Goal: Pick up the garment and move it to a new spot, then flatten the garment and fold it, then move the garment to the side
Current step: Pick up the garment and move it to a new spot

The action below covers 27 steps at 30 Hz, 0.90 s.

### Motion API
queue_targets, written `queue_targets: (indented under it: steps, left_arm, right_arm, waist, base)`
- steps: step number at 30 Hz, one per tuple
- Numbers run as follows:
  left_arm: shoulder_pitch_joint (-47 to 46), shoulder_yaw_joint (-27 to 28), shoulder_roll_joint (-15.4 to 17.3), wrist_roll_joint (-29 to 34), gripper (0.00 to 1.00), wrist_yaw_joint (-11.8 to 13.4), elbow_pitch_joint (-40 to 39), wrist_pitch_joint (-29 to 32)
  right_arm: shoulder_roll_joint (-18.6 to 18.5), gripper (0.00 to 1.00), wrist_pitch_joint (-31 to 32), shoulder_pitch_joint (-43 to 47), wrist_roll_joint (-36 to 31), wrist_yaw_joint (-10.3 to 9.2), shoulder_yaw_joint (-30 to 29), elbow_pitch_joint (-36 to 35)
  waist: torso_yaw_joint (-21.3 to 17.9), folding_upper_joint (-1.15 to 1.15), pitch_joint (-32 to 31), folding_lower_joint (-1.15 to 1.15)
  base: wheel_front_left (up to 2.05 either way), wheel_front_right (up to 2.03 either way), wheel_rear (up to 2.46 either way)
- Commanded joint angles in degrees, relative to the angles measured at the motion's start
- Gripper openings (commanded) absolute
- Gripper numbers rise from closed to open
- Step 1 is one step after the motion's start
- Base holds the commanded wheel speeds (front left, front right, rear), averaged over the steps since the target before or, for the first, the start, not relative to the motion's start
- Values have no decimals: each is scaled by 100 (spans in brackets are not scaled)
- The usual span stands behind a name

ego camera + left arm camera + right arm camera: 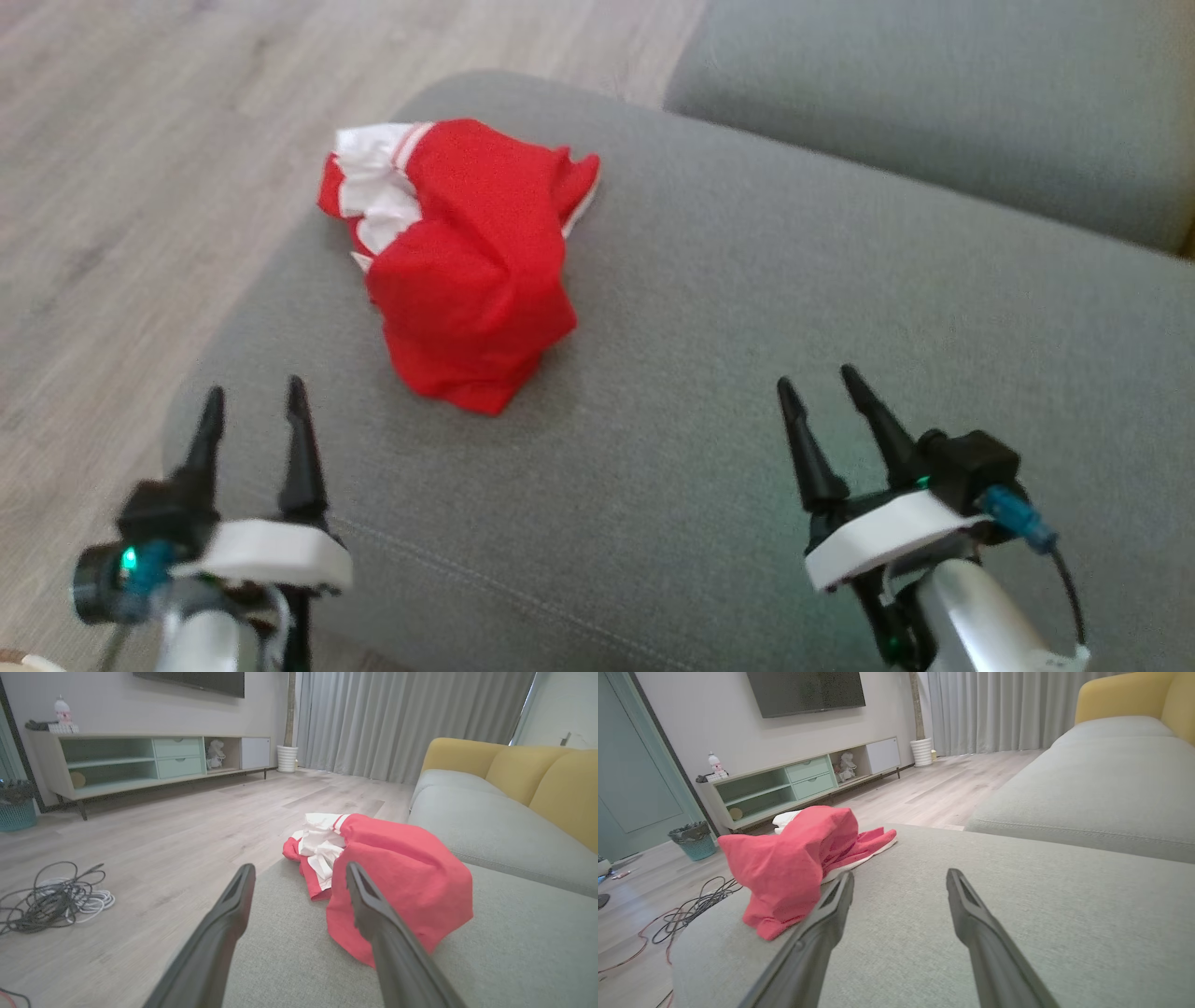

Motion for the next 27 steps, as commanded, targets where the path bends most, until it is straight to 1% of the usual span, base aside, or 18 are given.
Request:
queue_targets:
  steps: [1, 5, 11, 12, 13, 16, 17, 18, 19, 23, 27]
  left_arm:
    - [-503, 312, 20, -192, 100, -62, -111, -71]
    - [-910, 616, 73, -501, 100, -235, 109, -71]
    - [-1856, 860, 368, -848, 100, -501, 843, 31]
    - [-2052, 874, 418, -913, 100, -556, 977, 111]
    - [-2052, 874, 418, -913, 100, -556, 977, 111]
    - [-2661, 1004, 500, -1298, 100, -715, 1374, 480]
    - [-2861, 998, 574, -1357, 100, -762, 1504, 629]
    - [-3246, 972, 732, -1427, 100, -825, 1777, 909]
    - [-3246, 972, 732, -1427, 100, -825, 1777, 909]
    - [-3917, 859, 992, -1495, 100, -914, 2319, 1410]
    - [-4424, 798, 1232, -1518, 100, -926, 2970, 1906]
  right_arm:
    - [-26, 100, -73, -250, -102, 12, -3, -262]
    - [-26, 100, 17, -351, -310, 12, -311, -523]
    - [-26, 100, 259, -521, -734, 12, -824, -1131]
    - [-26, 100, 296, -540, -768, 12, -936, -1251]
    - [-26, 100, 296, -540, -768, 12, -936, -1251]
    - [-26, 100, 421, -585, -871, 12, -1167, -1585]
    - [-26, 100, 464, -596, -905, 12, -1212, -1679]
    - [-26, 100, 548, -618, -975, 12, -1251, -1838]
    - [-26, 100, 548, -618, -975, 12, -1251, -1838]
    - [-26, 100, 653, -668, -1046, 12, -1232, -2062]
    - [-26, 100, 695, -698, -1051, 12, -1151, -2186]
  waist:
    - [-177, 0, 234, 0]
    - [-421, 0, 651, 0]
    - [-784, 0, 1341, 0]
    - [-830, 0, 1437, 0]
    - [-830, 0, 1437, 0]
    - [-974, 0, 1712, 0]
    - [-1013, 0, 1792, 0]
    - [-1093, 0, 1945, 0]
    - [-1093, 0, 1945, 0]
    - [-1258, 0, 2197, 0]
    - [-1438, 0, 2362, 0]
  base:
    - [0, 0, 0]
    - [0, 0, 0]
    - [0, 0, 0]
    - [0, 0, 0]
    - [0, 0, 0]
    - [0, 0, 0]
    - [0, 0, 0]
    - [0, 0, 0]
    - [0, 0, 0]
    - [0, 0, 0]
    - [0, 0, 0]
